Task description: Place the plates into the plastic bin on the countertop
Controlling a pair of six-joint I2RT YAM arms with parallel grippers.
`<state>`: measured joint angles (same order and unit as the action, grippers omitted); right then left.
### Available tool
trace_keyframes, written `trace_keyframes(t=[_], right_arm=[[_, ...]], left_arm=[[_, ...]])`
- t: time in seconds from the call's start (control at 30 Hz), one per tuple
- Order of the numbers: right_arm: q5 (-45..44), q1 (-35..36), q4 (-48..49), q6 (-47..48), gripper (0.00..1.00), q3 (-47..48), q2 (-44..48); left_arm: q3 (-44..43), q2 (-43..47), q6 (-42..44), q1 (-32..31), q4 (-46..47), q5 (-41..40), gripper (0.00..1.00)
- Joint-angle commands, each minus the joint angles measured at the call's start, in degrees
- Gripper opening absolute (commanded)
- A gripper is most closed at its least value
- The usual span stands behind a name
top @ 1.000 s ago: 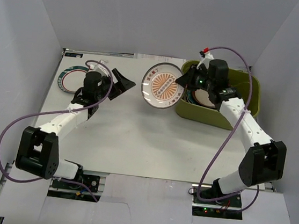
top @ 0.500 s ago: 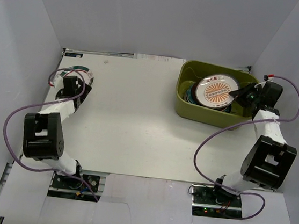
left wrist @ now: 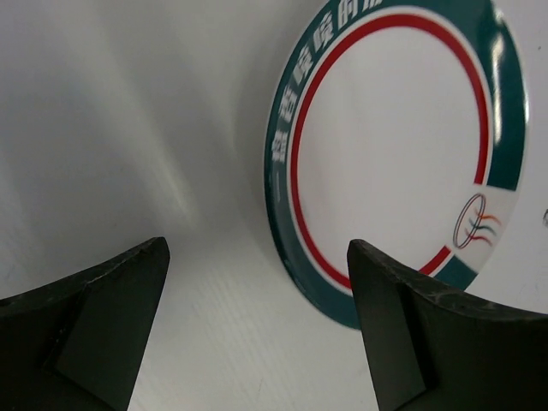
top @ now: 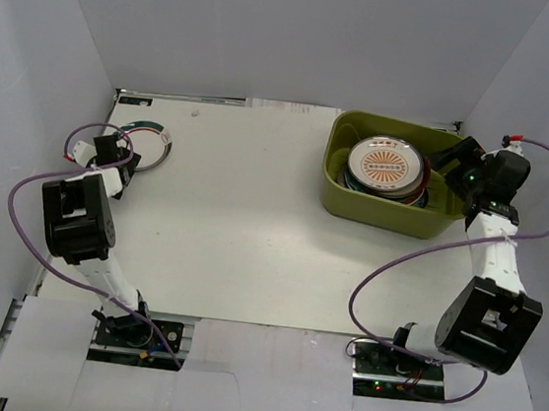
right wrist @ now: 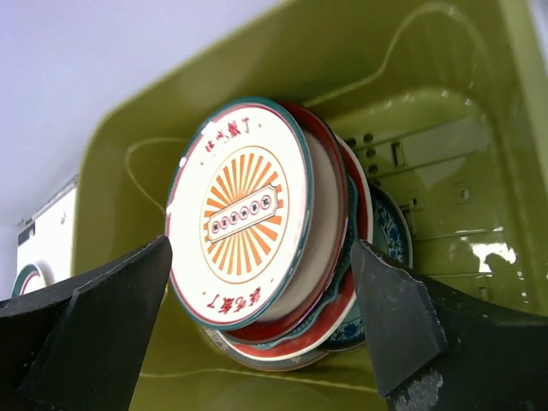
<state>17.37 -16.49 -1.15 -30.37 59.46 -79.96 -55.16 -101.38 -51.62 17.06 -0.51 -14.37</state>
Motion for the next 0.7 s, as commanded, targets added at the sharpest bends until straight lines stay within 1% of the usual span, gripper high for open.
trace_keyframes(t=[0.0,0.03,0.1,0.13,0.17,0.2,0.27,0.3,0.37,0.4,0.43,0.5,0.53,0.57,0.6,0.63,0.67], right_arm=[[-3.6,-0.1,1.8,1.3,0.91,-1.2,5.4],[-2.3,-0.1,2.5,1.1,0.93,-1.7,7.7],[-0.2,-0.1,4.0,0.1,0.98,-3.1,10.6],[3.1,0.1,4.5,-0.4,1.0,-3.3,11.4],[4.5,0.7,4.9,-0.7,0.99,-3.6,11.9],[5.7,1.1,5.1,-1.1,0.96,-3.7,13.2],[7.8,3.6,6.2,-2.2,0.95,-4.4,14.7],[8.3,4.5,6.9,-2.5,0.94,-5.1,16.0],[9.4,8.1,7.5,-2.8,0.94,-5.2,16.8],[9.8,9.6,7.6,-2.7,0.94,-5.1,17.2],[10.5,12.8,7.7,-2.5,0.94,-5.0,17.3],[10.8,16.2,7.8,-2.4,0.95,-4.6,16.9],[11.1,18.8,8.2,-2.4,0.96,-3.9,16.5],[11.3,22.9,8.8,-2.3,0.98,-3.5,16.1],[11.5,24.7,9.0,-2.2,0.98,-2.8,14.6],[11.5,28.5,9.1,-2.0,0.96,-1.2,13.7],[11.5,30.3,9.5,-2.0,0.95,-0.3,12.7]], left_arm=[[-2.3,-4.8,-1.4,1.0,0.1,2.3,0.96],[-2.9,-5.8,-1.7,1.1,0.1,2.9,0.95],[-4.3,-8.4,-3.0,1.5,1.6,5.1,0.85],[-4.7,-9.0,-3.2,1.5,2.3,5.8,0.8],[-4.8,-9.4,-3.6,1.6,3.2,7.2,0.66],[-5.0,-10.1,-3.8,1.5,3.7,7.7,0.58],[-5.1,-10.4,-3.8,1.6,4.8,8.8,0.39],[-5.2,-10.6,-3.8,1.6,5.2,9.8,0.24],[-5.7,-10.5,-3.5,1.6,5.1,10.3,0.1],[-5.6,-10.2,-3.2,1.6,5.4,10.8,0.0],[-4.9,-9.3,-3.1,1.6,5.5,11.9,0.0],[-3.6,-7.5,-3.1,1.6,7.2,13.7,0.0],[-2.8,-6.3,-3.6,1.6,7.9,16.9,0.0],[-0.6,-3.3,-4.0,1.4,8.8,18.2,0.0],[0.7,-1.4,-4.6,1.0,10.9,19.6,0.0],[2.1,0.6,-5.9,0.4,12.1,22.7,0.0],[3.5,2.7,-6.7,-0.1,13.1,24.2,0.0]])
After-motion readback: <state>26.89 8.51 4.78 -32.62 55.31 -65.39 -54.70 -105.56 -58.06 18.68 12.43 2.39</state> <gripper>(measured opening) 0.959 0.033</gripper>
